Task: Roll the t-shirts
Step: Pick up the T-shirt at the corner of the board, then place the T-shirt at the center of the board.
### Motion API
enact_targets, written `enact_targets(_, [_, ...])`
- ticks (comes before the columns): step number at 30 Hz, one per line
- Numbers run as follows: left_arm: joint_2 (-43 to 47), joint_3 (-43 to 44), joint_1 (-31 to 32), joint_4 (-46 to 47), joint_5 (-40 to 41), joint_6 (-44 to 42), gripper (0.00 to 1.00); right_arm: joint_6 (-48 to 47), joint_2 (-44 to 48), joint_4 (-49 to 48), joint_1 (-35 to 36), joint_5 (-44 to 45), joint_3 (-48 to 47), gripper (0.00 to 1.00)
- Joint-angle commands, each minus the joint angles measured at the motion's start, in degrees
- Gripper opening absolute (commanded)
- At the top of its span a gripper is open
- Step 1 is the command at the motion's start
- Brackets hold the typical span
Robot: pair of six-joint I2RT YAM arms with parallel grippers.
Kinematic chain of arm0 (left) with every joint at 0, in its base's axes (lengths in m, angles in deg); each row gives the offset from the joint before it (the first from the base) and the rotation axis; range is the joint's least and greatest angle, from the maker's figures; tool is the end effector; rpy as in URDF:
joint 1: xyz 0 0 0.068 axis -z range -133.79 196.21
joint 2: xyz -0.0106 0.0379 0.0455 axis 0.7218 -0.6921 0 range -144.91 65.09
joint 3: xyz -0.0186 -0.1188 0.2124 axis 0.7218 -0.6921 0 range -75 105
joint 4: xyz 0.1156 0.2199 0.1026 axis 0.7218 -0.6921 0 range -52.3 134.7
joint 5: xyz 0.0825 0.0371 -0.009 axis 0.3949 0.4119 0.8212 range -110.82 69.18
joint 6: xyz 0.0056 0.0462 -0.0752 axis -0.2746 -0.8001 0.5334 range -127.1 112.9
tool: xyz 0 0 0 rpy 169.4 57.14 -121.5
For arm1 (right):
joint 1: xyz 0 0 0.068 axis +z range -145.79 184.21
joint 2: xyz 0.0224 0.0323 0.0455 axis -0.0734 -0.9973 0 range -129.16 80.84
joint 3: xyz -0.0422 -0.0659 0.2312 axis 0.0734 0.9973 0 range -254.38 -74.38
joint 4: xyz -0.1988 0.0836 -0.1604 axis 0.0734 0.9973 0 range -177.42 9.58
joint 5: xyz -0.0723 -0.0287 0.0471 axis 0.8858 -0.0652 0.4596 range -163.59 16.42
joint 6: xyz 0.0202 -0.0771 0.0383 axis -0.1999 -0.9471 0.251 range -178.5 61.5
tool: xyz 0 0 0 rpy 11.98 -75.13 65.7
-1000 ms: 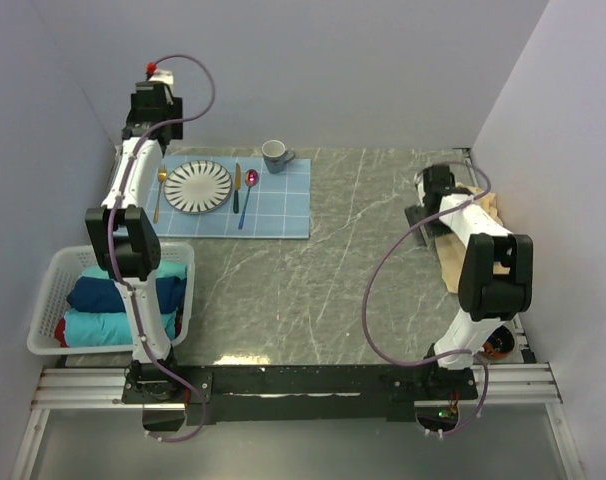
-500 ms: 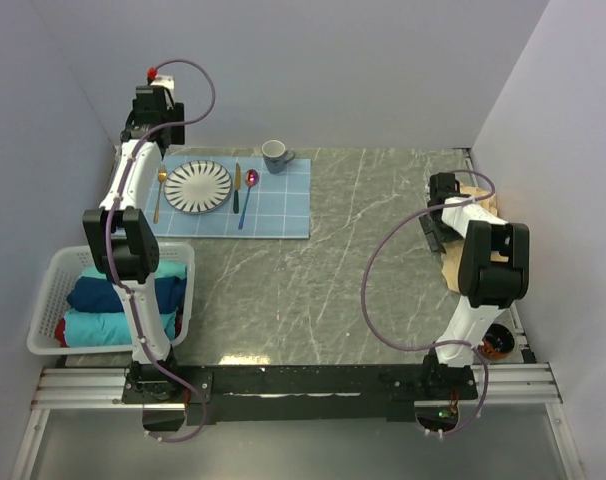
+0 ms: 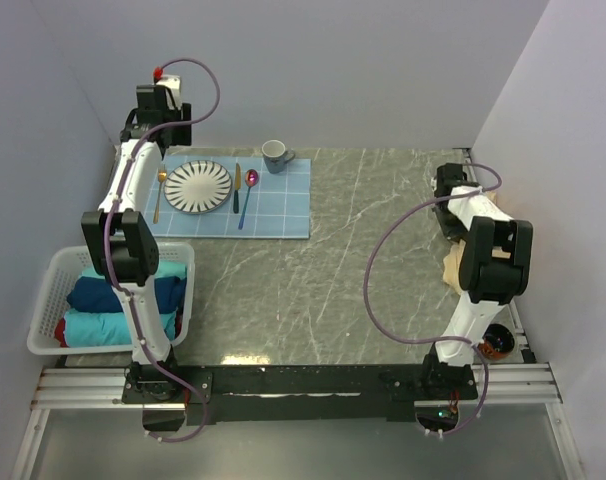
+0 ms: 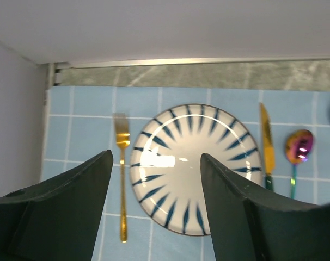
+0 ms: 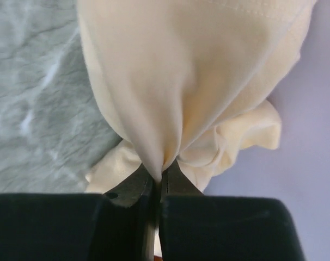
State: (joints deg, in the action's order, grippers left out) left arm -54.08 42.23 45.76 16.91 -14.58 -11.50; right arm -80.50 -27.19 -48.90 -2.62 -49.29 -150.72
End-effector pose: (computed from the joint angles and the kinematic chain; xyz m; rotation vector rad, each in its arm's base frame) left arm 0.5209 0.0125 0.2939 0.0059 2.0906 0.1652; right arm 0.3818 -0.0785 0.1174 -0.2681 2.8180 -0.7125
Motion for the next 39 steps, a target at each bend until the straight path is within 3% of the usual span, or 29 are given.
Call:
enact_targets(1, [4.2, 0.8, 1.9, -1.2, -9.8, 0.8, 0.71, 0.5, 9.7, 6.6, 6.3, -5.5, -6.8, 0.00])
enact_targets(6, [7.1, -3.1, 2.3, 1.5, -16.7, 0.5, 0.72, -1.7, 17.2, 11.3, 22.6, -14.8, -19.4, 0.00])
enact_targets(8, [8.1, -4.0, 2.4, 1.7, -17.7, 0.3, 0.72, -0.7, 18.3, 12.6, 25.2, -20.2, -26.5, 0.00])
enact_targets(13, [11.3, -7.3, 2.8, 2.9, -20.4, -0.1, 0.72, 6.4, 18.3, 13.3, 26.2, -21.3, -35.4, 0.00])
enact_targets(17, [13.7, -10.1, 2.9, 3.8, -22.0, -0.5, 0.72, 9.2, 20.6, 12.2, 22.8, -21.8, -28.4, 0.00])
enact_targets(18, [14.1, -10.7, 2.9, 4.1, -22.4, -0.6, 0.72, 9.7, 20.7, 13.0, 21.8, -23.8, -27.0, 0.07])
enact_targets(19, [14.8, -11.9, 2.9, 4.2, -23.4, -0.8, 0.72, 10.0, 20.7, 14.6, 20.4, -25.8, -25.3, 0.32])
enact_targets(21, [15.5, -13.0, 2.9, 4.4, -24.4, -1.3, 0.72, 11.2, 21.7, 14.7, 15.4, -24.9, -16.5, 0.50])
enact_targets(22, [15.9, -14.2, 3.0, 4.6, -24.8, -1.2, 0.73, 11.6, 22.2, 14.0, 13.6, -24.4, -10.0, 0.65])
enact_targets(23, [16.1, -14.8, 3.0, 4.6, -25.7, -1.1, 0.73, 12.0, 21.9, 14.0, 9.0, -23.8, -7.9, 0.67])
enact_targets(26, [16.8, -16.8, 3.7, 4.0, -27.8, -1.7, 0.73, 9.7, 20.2, 15.4, 4.9, -24.1, -6.5, 0.69])
enact_targets(31, [18.4, -22.2, 6.3, 3.4, -29.2, -2.1, 0.72, 4.3, 19.3, 10.4, 6.6, -33.3, -10.6, 0.70])
enact_targets(39, [19.1, -29.2, 10.8, 1.9, -33.7, -3.0, 0.67, 8.0, 2.4, 4.6, 8.9, -31.6, -17.5, 0.66])
